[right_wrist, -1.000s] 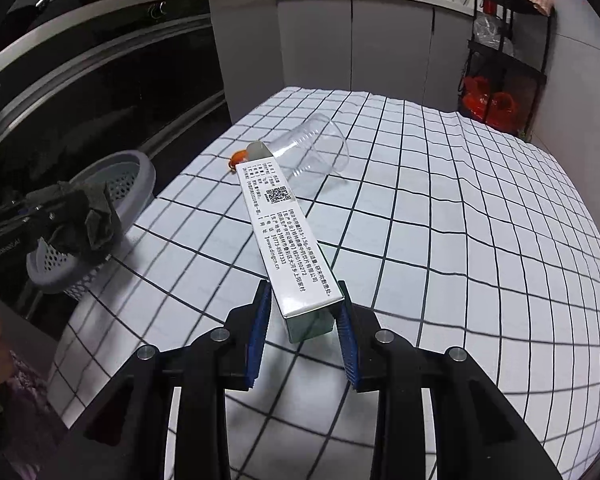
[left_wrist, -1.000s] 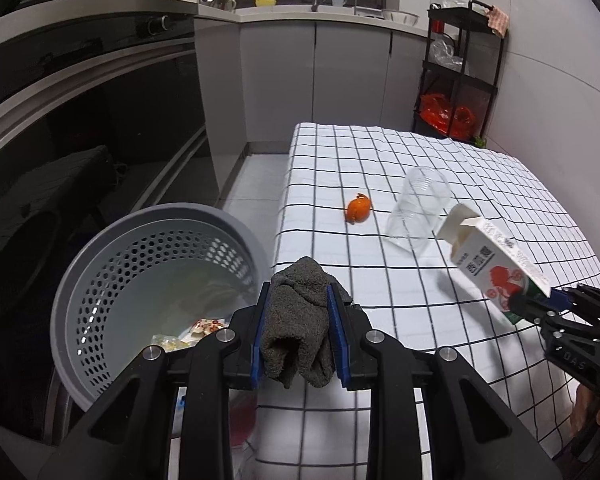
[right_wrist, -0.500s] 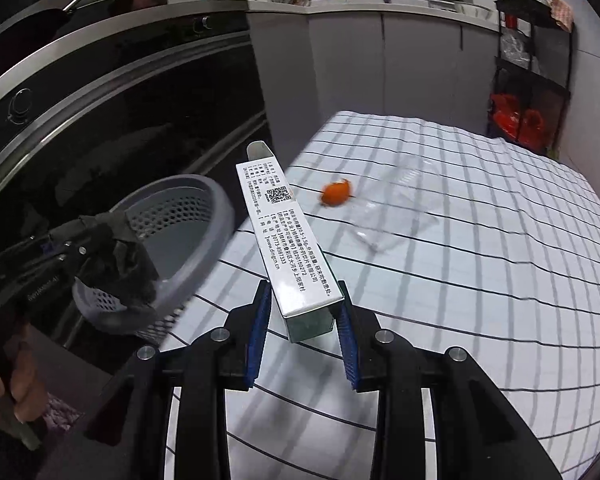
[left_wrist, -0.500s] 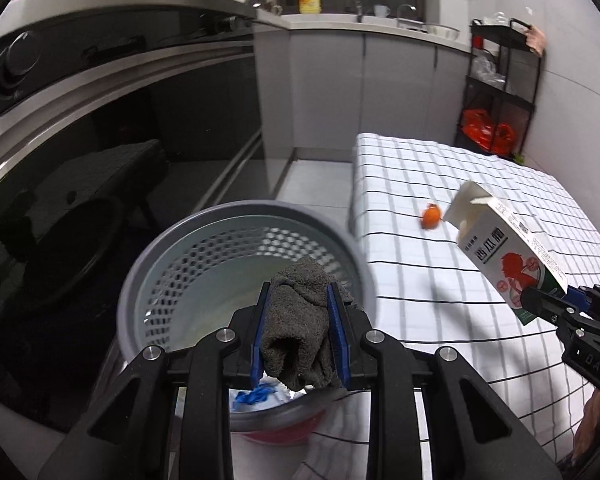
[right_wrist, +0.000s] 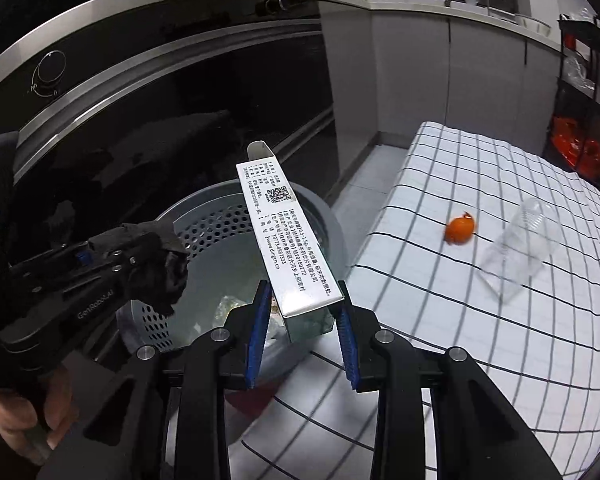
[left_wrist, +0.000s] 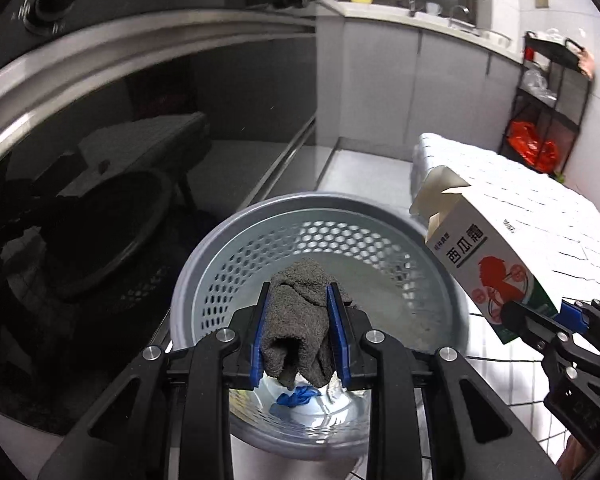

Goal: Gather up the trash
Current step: 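Carry the carton in the right gripper to the basket while the left gripper carries the cloth, then open both grippers over the grey basket to drop the carton and cloth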

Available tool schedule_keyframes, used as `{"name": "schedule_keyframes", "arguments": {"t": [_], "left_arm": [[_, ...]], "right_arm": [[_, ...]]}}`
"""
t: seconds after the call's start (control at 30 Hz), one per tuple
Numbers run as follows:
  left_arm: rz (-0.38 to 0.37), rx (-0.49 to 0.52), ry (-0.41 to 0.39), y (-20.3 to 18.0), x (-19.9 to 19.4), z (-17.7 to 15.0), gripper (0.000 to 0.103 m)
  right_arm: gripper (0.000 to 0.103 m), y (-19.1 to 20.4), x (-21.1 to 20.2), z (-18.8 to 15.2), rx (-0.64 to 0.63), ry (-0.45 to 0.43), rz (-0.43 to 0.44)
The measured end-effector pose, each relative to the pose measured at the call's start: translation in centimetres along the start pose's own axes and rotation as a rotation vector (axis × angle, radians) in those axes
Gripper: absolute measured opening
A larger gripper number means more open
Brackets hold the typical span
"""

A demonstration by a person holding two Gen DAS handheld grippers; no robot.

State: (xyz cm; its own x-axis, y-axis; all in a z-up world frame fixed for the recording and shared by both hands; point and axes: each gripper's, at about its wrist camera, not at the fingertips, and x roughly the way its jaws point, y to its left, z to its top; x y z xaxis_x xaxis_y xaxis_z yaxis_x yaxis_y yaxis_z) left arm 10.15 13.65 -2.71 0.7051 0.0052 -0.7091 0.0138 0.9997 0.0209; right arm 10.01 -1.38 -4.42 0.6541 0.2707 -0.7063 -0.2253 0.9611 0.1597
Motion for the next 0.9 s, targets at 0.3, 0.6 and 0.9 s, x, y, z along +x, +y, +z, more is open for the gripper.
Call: {"name": "schedule_keyframes", "arguments": {"t": [0.3, 0.6, 0.9], "left_arm": [[0.033, -0.018, 0.048, 1.6, 2.3, 0.0, 0.026], [0.023, -0.03, 0.068, 1.7, 3.0, 0.0, 0.026], [0.007, -0.055, 0.094, 2.3, 3.6, 0.0, 0.028]], "right_arm": [[0.031, 2.0, 3.5, 0.9, -0.019, 0.057, 0.025], [0.031, 2.3, 5.1, 0.5, -0.027, 0.104, 0.041], [0.031, 2.5, 5.6, 0.7, -0.031, 0.123, 0.047]]}}
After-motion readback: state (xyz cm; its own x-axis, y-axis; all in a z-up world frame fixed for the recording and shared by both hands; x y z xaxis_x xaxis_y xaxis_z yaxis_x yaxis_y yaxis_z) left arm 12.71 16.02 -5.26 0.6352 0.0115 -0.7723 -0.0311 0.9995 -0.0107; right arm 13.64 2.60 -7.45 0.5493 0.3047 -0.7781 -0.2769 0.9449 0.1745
